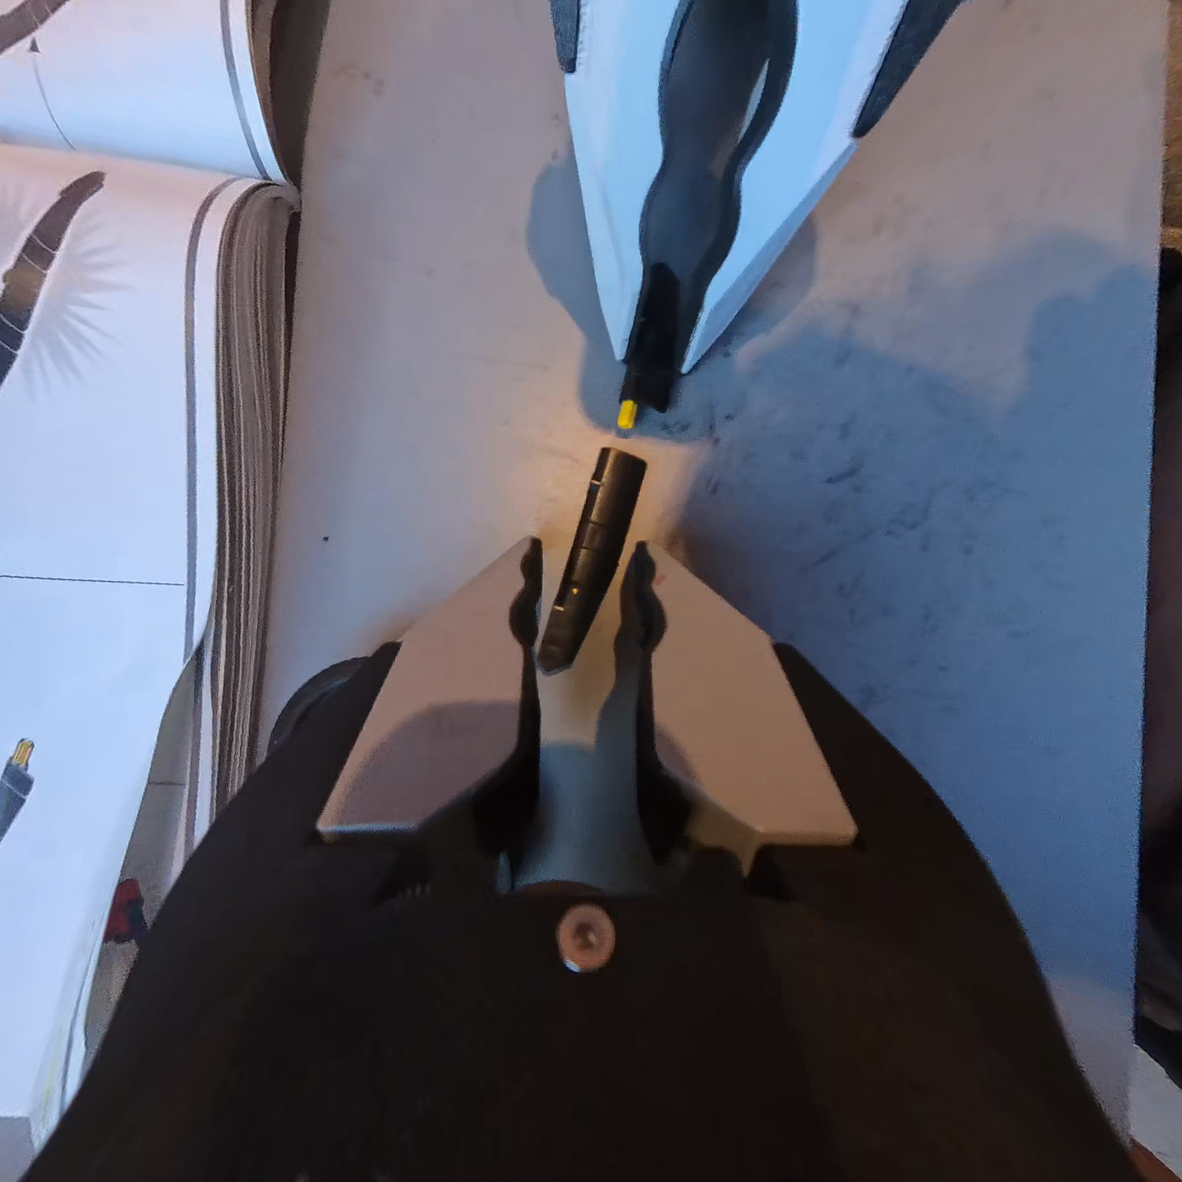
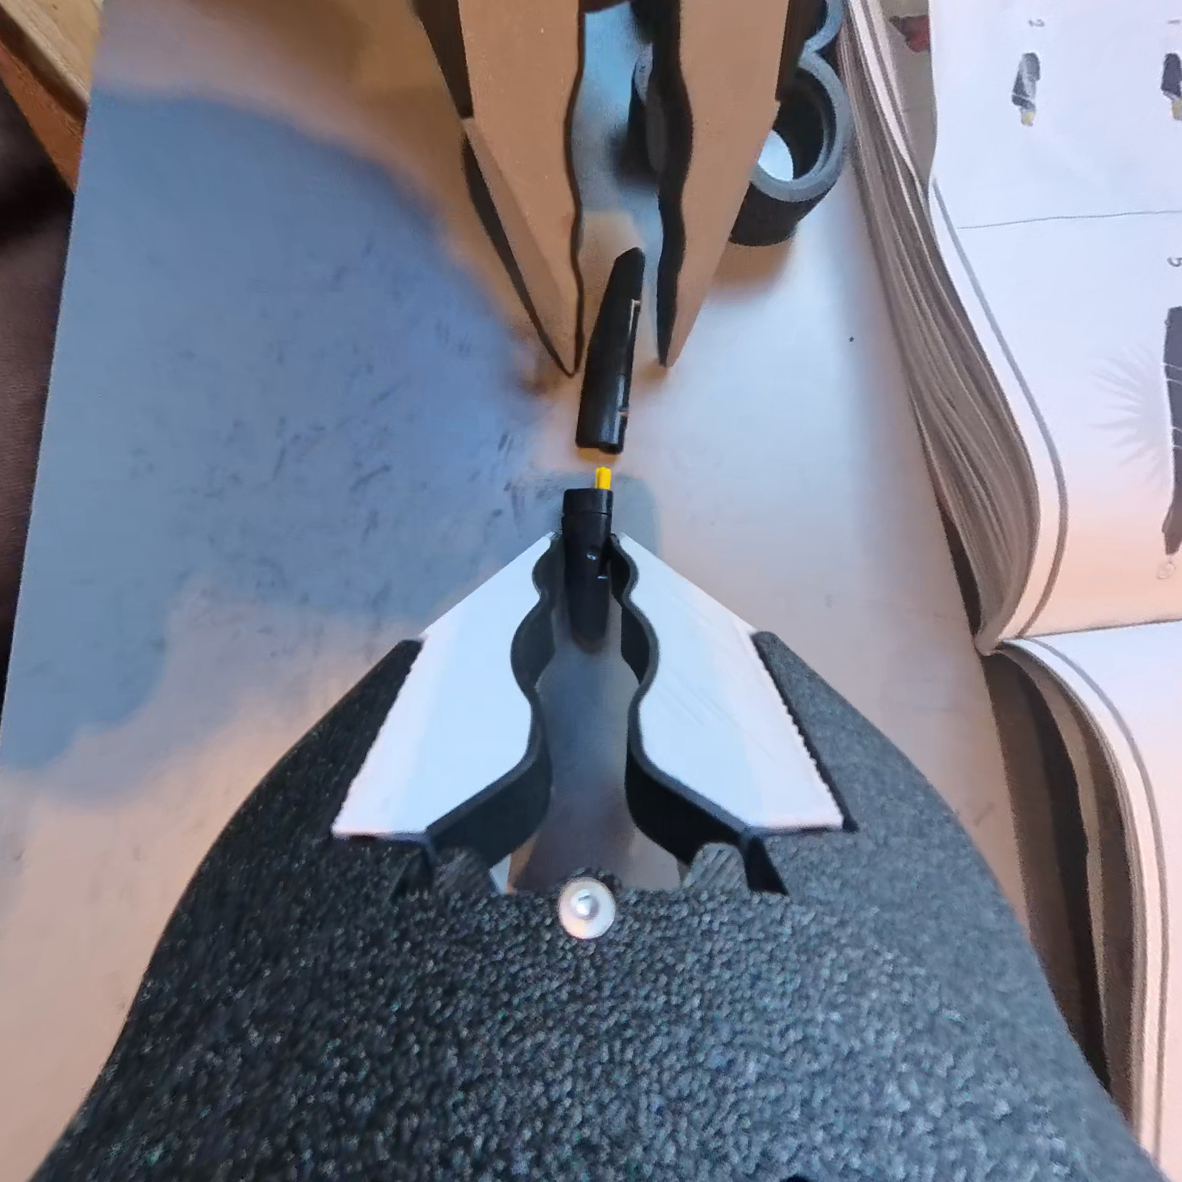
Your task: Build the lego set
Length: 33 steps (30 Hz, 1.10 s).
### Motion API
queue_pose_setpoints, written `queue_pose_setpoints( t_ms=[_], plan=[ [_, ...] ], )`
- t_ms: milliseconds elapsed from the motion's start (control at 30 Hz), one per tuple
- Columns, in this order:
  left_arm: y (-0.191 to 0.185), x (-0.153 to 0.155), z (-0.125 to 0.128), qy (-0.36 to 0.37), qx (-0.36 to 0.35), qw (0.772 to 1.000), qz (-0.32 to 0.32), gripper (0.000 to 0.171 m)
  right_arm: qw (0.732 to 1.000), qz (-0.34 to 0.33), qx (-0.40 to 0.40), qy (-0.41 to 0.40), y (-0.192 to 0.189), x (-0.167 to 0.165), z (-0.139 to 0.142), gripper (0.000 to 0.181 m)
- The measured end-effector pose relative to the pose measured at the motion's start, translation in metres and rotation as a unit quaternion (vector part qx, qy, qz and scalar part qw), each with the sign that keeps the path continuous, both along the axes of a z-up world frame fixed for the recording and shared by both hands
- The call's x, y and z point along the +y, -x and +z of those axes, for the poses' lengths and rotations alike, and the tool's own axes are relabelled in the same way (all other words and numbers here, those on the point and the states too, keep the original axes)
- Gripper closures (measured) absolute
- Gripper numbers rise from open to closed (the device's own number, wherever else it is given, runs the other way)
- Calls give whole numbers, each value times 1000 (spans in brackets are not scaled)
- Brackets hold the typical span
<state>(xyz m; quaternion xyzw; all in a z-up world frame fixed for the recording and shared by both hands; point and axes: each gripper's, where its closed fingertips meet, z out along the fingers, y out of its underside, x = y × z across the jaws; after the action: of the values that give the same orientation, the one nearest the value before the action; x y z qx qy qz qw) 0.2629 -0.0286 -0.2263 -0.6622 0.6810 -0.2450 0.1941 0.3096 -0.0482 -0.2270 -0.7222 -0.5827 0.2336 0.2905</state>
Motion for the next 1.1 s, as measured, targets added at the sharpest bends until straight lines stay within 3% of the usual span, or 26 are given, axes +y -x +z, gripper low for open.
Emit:
queue_pose_setpoints(
  t_ms=[33,233,1100],
  plan=[
    [-1,0,0,-2,-3,1000,-3,149,1000,-1,-2,2,1,1,0,169],
    [-11,-7,-1,10,-23,999,-29,159,1000,-3,-4,13,2,3,-1,169],
    [-12,-8,-1,19,-53,997,-57,159,999,13,-32,11,3,5,-1,169]
  ],
)
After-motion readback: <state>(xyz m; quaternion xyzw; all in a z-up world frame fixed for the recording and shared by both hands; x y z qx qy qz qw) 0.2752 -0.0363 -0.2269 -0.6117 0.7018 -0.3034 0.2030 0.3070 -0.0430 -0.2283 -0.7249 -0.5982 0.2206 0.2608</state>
